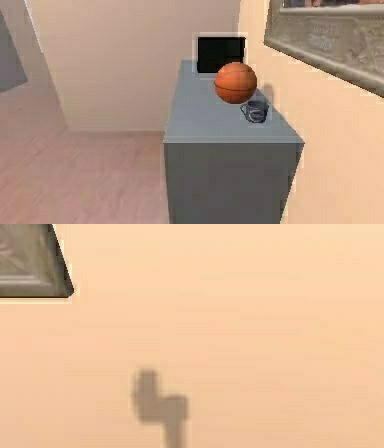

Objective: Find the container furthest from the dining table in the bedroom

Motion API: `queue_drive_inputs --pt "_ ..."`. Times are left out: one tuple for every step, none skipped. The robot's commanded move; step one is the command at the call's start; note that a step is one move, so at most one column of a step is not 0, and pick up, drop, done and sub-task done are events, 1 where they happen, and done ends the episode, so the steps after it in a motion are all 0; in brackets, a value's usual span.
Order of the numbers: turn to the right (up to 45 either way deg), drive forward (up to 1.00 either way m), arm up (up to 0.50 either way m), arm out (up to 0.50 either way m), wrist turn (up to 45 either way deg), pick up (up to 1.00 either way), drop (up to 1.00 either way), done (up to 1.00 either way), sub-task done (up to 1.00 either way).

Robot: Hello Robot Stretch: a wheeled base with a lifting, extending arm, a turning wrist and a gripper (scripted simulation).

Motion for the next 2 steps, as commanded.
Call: queue_drive_inputs --pt "-45.0 0.0 0.0 0.0 0.0 0.0 0.0 0.0 0.0" --pt "-45.0 0.0 0.0 0.0 0.0 0.0 0.0 0.0 0.0"
